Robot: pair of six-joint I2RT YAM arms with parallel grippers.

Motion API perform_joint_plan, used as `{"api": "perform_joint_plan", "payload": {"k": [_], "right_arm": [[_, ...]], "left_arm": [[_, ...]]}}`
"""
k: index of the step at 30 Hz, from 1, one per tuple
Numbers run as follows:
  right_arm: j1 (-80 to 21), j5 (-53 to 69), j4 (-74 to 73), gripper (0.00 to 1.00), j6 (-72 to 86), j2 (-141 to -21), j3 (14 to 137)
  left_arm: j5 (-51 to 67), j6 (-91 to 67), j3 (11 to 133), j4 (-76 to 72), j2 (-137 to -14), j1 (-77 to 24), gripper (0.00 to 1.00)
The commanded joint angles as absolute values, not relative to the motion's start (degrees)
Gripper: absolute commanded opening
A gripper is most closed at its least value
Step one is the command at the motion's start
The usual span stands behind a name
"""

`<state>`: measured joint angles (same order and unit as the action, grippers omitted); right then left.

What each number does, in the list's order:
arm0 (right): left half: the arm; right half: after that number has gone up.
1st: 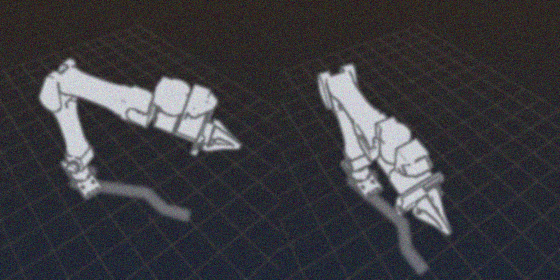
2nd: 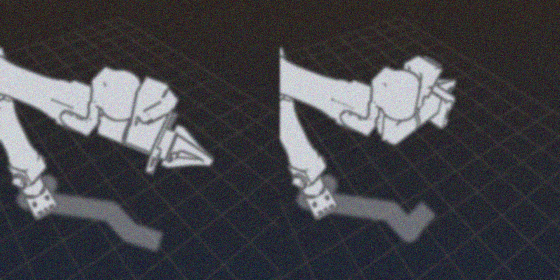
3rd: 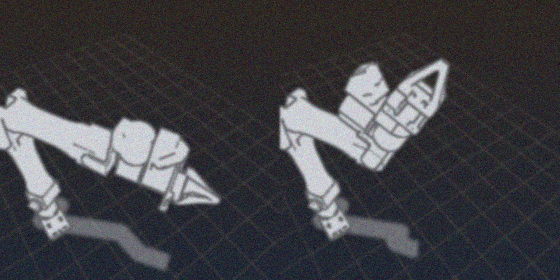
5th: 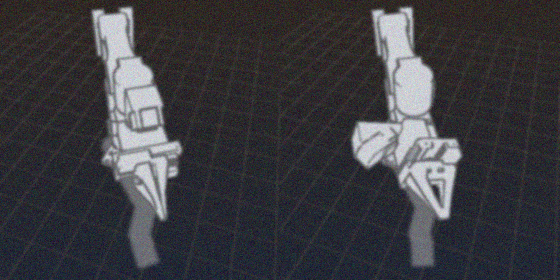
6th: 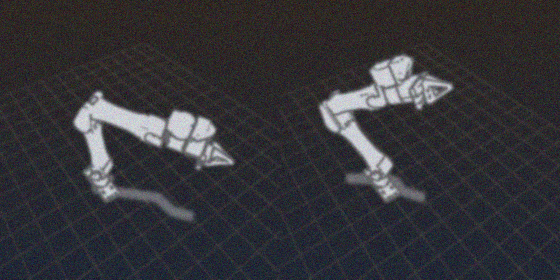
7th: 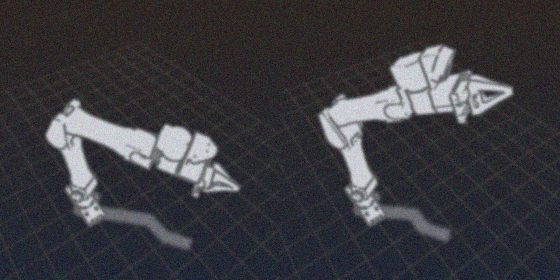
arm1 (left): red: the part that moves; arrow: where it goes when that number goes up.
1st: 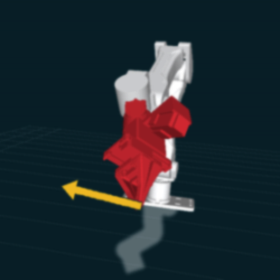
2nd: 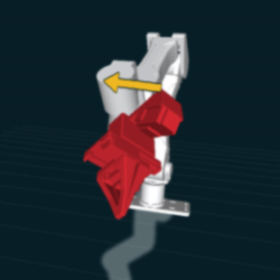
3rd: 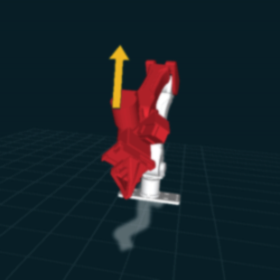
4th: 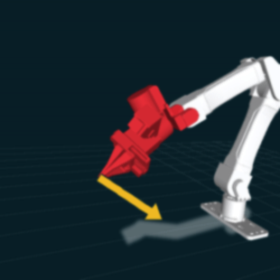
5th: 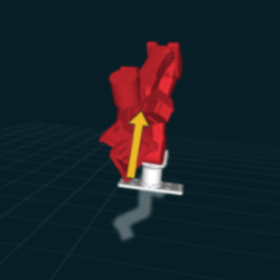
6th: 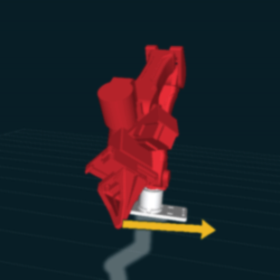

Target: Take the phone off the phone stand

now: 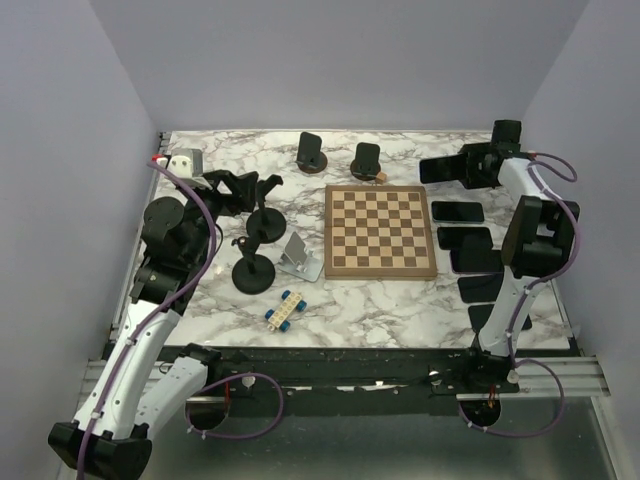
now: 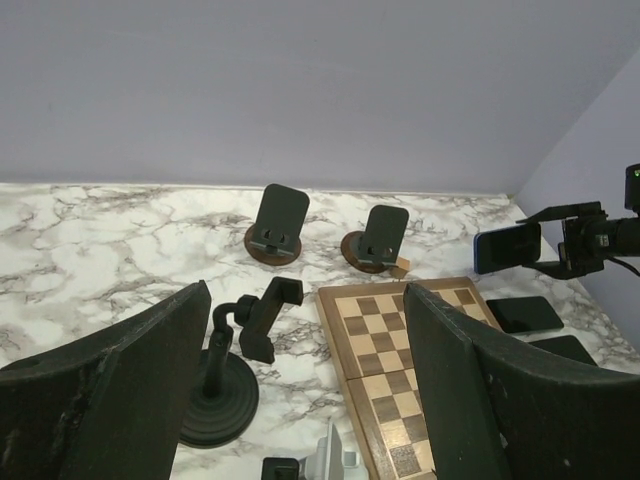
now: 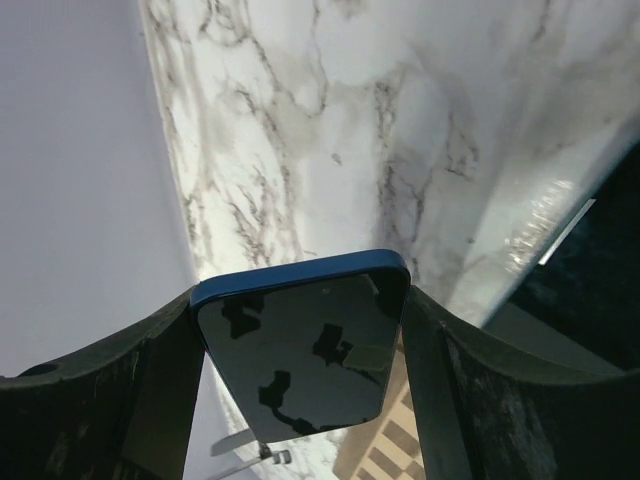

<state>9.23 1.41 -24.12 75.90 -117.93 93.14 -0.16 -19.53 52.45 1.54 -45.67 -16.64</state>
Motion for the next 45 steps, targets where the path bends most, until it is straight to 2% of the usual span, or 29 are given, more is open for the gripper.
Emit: {"api": "perform_joint_plan", "payload": {"k": [1,6,12,17,24,37,45], "right_arm": [[9.9,1.6,-26.4,0.01,82.1,-121.2,98.9],[10.6,4.6,-27.7,0.01,85.8,-125.9,101.6],[10.7,2.7,-34.9,0.01,83.9,-131.5,109.6],[11.3,3.1,-37.5,0.01,83.5,-132.9,110.3],[11.8,1.1,-42.5,0.09,79.9,-134.2,111.8],[13.8,2.1,-44.1,0.14,77.1,-134.3,107.5],[14.9,0.2,-45.1,0.23,75.4,-133.9,106.8]], "left_arm": [[1.2,-19.6,52.6,0.3,-46.4,-15.4,0.86],[4.5,-21.6,53.6,0.6,-48.7,-14.2,0.85],[8.3,-24.2,53.1,0.3,-49.9,-11.6,0.84],[9.5,-24.8,53.1,-1.4,-50.1,-10.3,0.84],[11.8,-26.8,52.8,-2.4,-50.8,-9.0,0.84],[12.2,-27.1,52.5,-2.9,-50.4,-8.6,0.84],[12.2,-27.0,52.3,-3.1,-50.7,-8.6,0.84]]}}
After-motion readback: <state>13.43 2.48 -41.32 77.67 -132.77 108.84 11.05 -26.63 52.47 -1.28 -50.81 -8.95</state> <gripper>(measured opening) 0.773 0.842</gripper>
